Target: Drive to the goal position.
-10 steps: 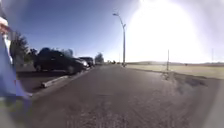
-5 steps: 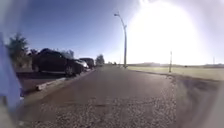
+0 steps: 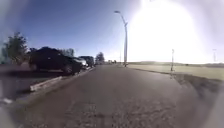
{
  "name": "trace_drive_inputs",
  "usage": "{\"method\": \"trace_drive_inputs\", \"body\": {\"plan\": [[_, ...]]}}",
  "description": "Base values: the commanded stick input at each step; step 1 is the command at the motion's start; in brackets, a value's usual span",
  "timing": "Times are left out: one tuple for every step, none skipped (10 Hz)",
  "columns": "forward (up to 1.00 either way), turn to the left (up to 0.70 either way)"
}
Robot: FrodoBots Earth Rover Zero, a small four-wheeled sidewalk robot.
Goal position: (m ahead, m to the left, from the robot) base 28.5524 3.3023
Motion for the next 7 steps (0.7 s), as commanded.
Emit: {"method": "trace_drive_inputs", "body": {"plan": [[0.7, 0.0], [0.7, 0.0], [0.7, 0.0], [0.7, 0.0], [0.7, 0.0], [0.7, 0.0], [0.7, 0.0]]}}
